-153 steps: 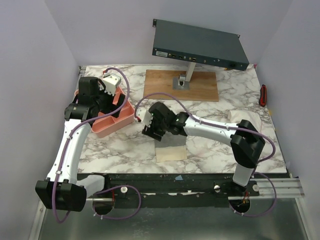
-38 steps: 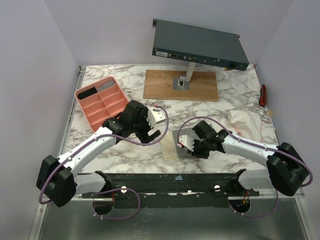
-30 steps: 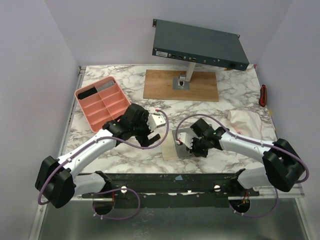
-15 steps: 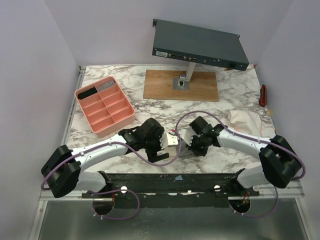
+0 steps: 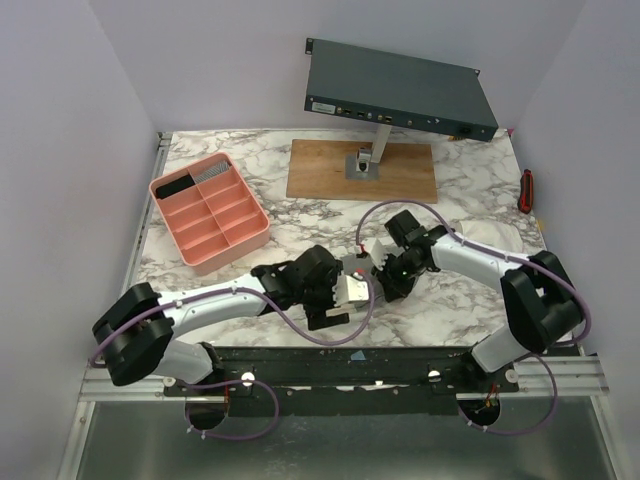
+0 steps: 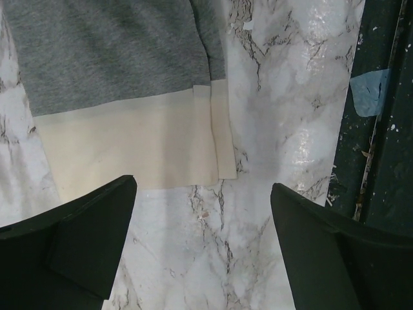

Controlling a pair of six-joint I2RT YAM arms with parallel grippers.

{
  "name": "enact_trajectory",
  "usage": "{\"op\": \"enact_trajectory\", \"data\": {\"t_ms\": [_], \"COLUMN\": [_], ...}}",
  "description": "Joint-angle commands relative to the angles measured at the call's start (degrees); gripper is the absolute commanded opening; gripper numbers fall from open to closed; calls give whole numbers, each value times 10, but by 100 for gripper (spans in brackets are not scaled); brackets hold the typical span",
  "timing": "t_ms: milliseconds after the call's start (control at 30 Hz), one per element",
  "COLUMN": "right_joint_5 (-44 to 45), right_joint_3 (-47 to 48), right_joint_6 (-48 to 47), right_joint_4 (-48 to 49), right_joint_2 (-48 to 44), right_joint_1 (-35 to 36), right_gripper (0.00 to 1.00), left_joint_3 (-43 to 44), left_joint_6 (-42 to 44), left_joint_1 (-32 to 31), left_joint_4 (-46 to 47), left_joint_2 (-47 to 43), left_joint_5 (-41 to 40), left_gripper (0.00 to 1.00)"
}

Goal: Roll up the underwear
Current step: Fold the underwear at the center of the board.

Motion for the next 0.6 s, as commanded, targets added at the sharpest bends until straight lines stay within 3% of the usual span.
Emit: {"op": "enact_trajectory", "data": {"t_ms": [0,333,567], "right_joint_5": [-48,-51,-37], "right_joint_3": [30,58,59], "right_joint_6": [-14,-34,-39], "right_joint_4": [-32,-69,-81], "right_joint_2": [26,57,60], "right_joint_1": [-7,-12,-18], "right_gripper": [1,1,1], "left_joint_3": [20,37,52], "left_joint_6": [1,2,9], "left_joint_1": [-11,-46,-56], "left_joint_4": [9,-4,-13], "left_joint_2": [31,87,124], "left_joint_5": [-21,-101,-126], "left_gripper": [92,91,83]}}
